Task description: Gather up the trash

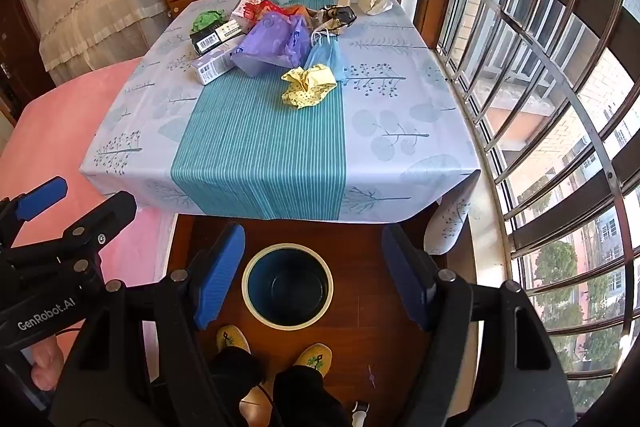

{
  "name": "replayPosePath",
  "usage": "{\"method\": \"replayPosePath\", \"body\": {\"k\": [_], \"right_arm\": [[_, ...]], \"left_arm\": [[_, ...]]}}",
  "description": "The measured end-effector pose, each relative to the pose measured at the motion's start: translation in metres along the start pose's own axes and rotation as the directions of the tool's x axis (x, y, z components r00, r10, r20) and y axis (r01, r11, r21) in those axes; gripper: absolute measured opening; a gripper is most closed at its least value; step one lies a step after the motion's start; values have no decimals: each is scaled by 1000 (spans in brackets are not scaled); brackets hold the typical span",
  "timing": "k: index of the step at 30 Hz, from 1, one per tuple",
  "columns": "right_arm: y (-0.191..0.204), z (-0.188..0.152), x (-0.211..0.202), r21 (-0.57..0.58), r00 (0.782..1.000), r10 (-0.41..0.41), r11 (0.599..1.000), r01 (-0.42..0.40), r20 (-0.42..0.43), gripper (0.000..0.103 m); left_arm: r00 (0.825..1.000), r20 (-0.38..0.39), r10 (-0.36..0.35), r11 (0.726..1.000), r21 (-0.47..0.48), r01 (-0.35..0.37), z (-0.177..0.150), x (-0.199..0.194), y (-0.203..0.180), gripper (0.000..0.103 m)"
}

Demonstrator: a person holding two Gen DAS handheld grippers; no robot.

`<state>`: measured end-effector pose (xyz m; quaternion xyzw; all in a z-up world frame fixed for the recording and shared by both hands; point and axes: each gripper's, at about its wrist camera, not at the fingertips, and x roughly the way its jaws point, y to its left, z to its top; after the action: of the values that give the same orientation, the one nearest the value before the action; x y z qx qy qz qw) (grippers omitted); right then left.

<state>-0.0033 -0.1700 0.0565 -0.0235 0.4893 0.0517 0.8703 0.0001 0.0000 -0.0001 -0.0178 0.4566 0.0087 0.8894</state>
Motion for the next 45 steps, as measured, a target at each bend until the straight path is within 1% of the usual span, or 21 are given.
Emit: {"method": "replayPosePath", "body": {"k": [7, 8, 9, 15, 17, 21, 25, 45], "right_arm": [[2, 2, 3, -4, 1000, -1, 1000, 1, 6, 70], [3, 1, 3, -5, 1000, -1, 1000, 1, 7, 70], [0, 3, 5, 4, 1000, 7, 1000, -7, -8, 70], [2, 3, 5, 4, 1000, 7, 1000, -7, -9, 70], [2, 3, 5, 4, 1000, 6, 1000, -6, -8, 70], [2, 3, 5, 4, 1000, 6, 1000, -6, -8, 70], [1, 4, 5, 2, 1000, 5, 1000, -5, -7, 70], [2, 6, 11, 1, 1000, 2, 1000, -2, -8, 70]], "left_arm": [[1000, 6, 4, 1000, -1, -4, -2, -2, -2, 98], [1000, -6, -5, 1000, -3, 5, 0, 0, 0, 98], [1000, -7, -4, 1000, -3, 4, 0, 0, 0, 98], [1000, -3, 3, 1000, 0, -3, -3, -3, -2, 98], [1000, -11, -7, 1000, -4, 6, -1, 0, 0, 97], [1000, -10, -9, 1000, 0, 9, -6, 2, 0, 94], [1000, -6, -12, 1000, 9, 12, -7, -2, -7, 91], [1000, -13, -7, 1000, 2, 7, -3, 0, -4, 91]]}}
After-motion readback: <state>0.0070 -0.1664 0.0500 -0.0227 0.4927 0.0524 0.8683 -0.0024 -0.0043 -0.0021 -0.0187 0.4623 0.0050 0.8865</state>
